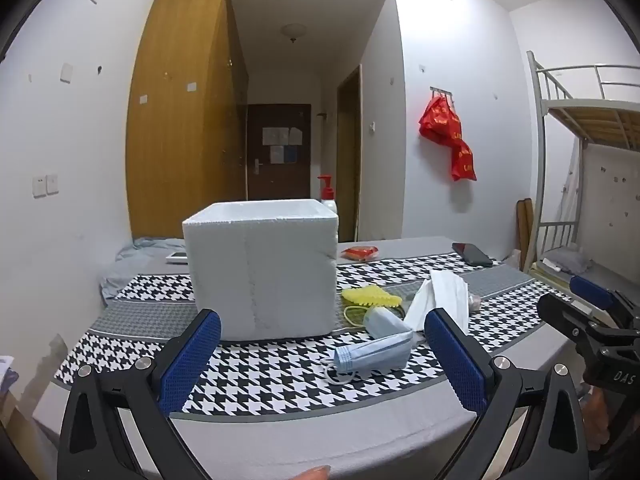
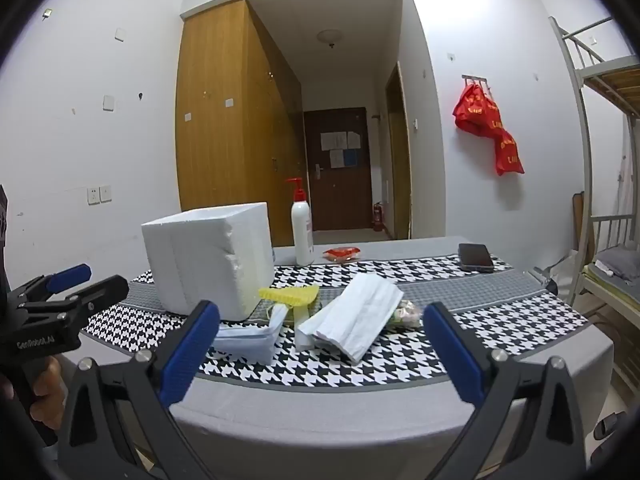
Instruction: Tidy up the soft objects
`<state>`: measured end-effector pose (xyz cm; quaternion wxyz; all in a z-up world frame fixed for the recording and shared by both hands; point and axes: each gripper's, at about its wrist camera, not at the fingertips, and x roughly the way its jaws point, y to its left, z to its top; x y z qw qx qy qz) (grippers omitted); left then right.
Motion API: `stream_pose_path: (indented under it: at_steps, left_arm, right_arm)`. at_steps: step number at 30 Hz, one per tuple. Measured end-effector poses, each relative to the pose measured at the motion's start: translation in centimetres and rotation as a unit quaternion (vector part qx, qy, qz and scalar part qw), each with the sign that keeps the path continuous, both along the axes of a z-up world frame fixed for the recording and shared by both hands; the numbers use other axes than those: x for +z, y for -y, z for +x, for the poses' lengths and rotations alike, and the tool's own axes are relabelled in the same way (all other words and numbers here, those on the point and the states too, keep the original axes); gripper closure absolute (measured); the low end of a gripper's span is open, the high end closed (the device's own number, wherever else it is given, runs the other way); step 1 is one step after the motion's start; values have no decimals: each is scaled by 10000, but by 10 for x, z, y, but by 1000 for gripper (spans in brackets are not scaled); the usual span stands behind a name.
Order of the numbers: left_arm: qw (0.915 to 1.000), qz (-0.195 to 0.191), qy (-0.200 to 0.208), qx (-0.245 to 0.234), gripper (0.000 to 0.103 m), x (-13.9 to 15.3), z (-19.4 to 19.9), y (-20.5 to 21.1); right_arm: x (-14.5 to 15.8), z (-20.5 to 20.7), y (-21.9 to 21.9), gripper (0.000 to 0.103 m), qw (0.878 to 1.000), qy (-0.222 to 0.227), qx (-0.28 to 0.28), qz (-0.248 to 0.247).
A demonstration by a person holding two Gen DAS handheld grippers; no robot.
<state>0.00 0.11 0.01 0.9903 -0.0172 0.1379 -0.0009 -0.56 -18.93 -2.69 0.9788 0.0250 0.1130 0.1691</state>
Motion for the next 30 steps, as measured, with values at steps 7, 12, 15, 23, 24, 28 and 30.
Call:
stream_pose_path:
  at_steps: [7, 12, 15, 23, 24, 28, 30]
  left_arm:
    - [9999, -49, -102, -20, 1, 1, 11, -16]
    - [9999, 40, 4, 101, 1, -1, 5, -3]
    - [9999, 59, 24, 145, 1, -2, 6, -3]
    - [9999, -9, 64, 131, 1, 1, 3, 0]
    - [9999, -28, 63, 122, 1, 1, 3, 0]
    - [10000, -4, 52, 65, 1, 0, 3, 3]
    - [10000, -74, 24, 18, 1, 0, 3, 3]
  right_arm:
    - [1, -1, 0, 0, 10000, 32, 9, 1]
    - [0, 0, 0, 0, 10000, 23, -10, 9]
    - [1, -3, 1, 0, 10000, 31, -18, 20]
    - [1, 0, 5, 0, 10000, -3, -47, 51]
    - [1, 0, 5, 0, 10000, -3, -51, 58]
    - [2, 0, 7, 0, 10000, 12, -63, 71]
    - [3, -1, 7, 0, 9999, 24, -60, 77]
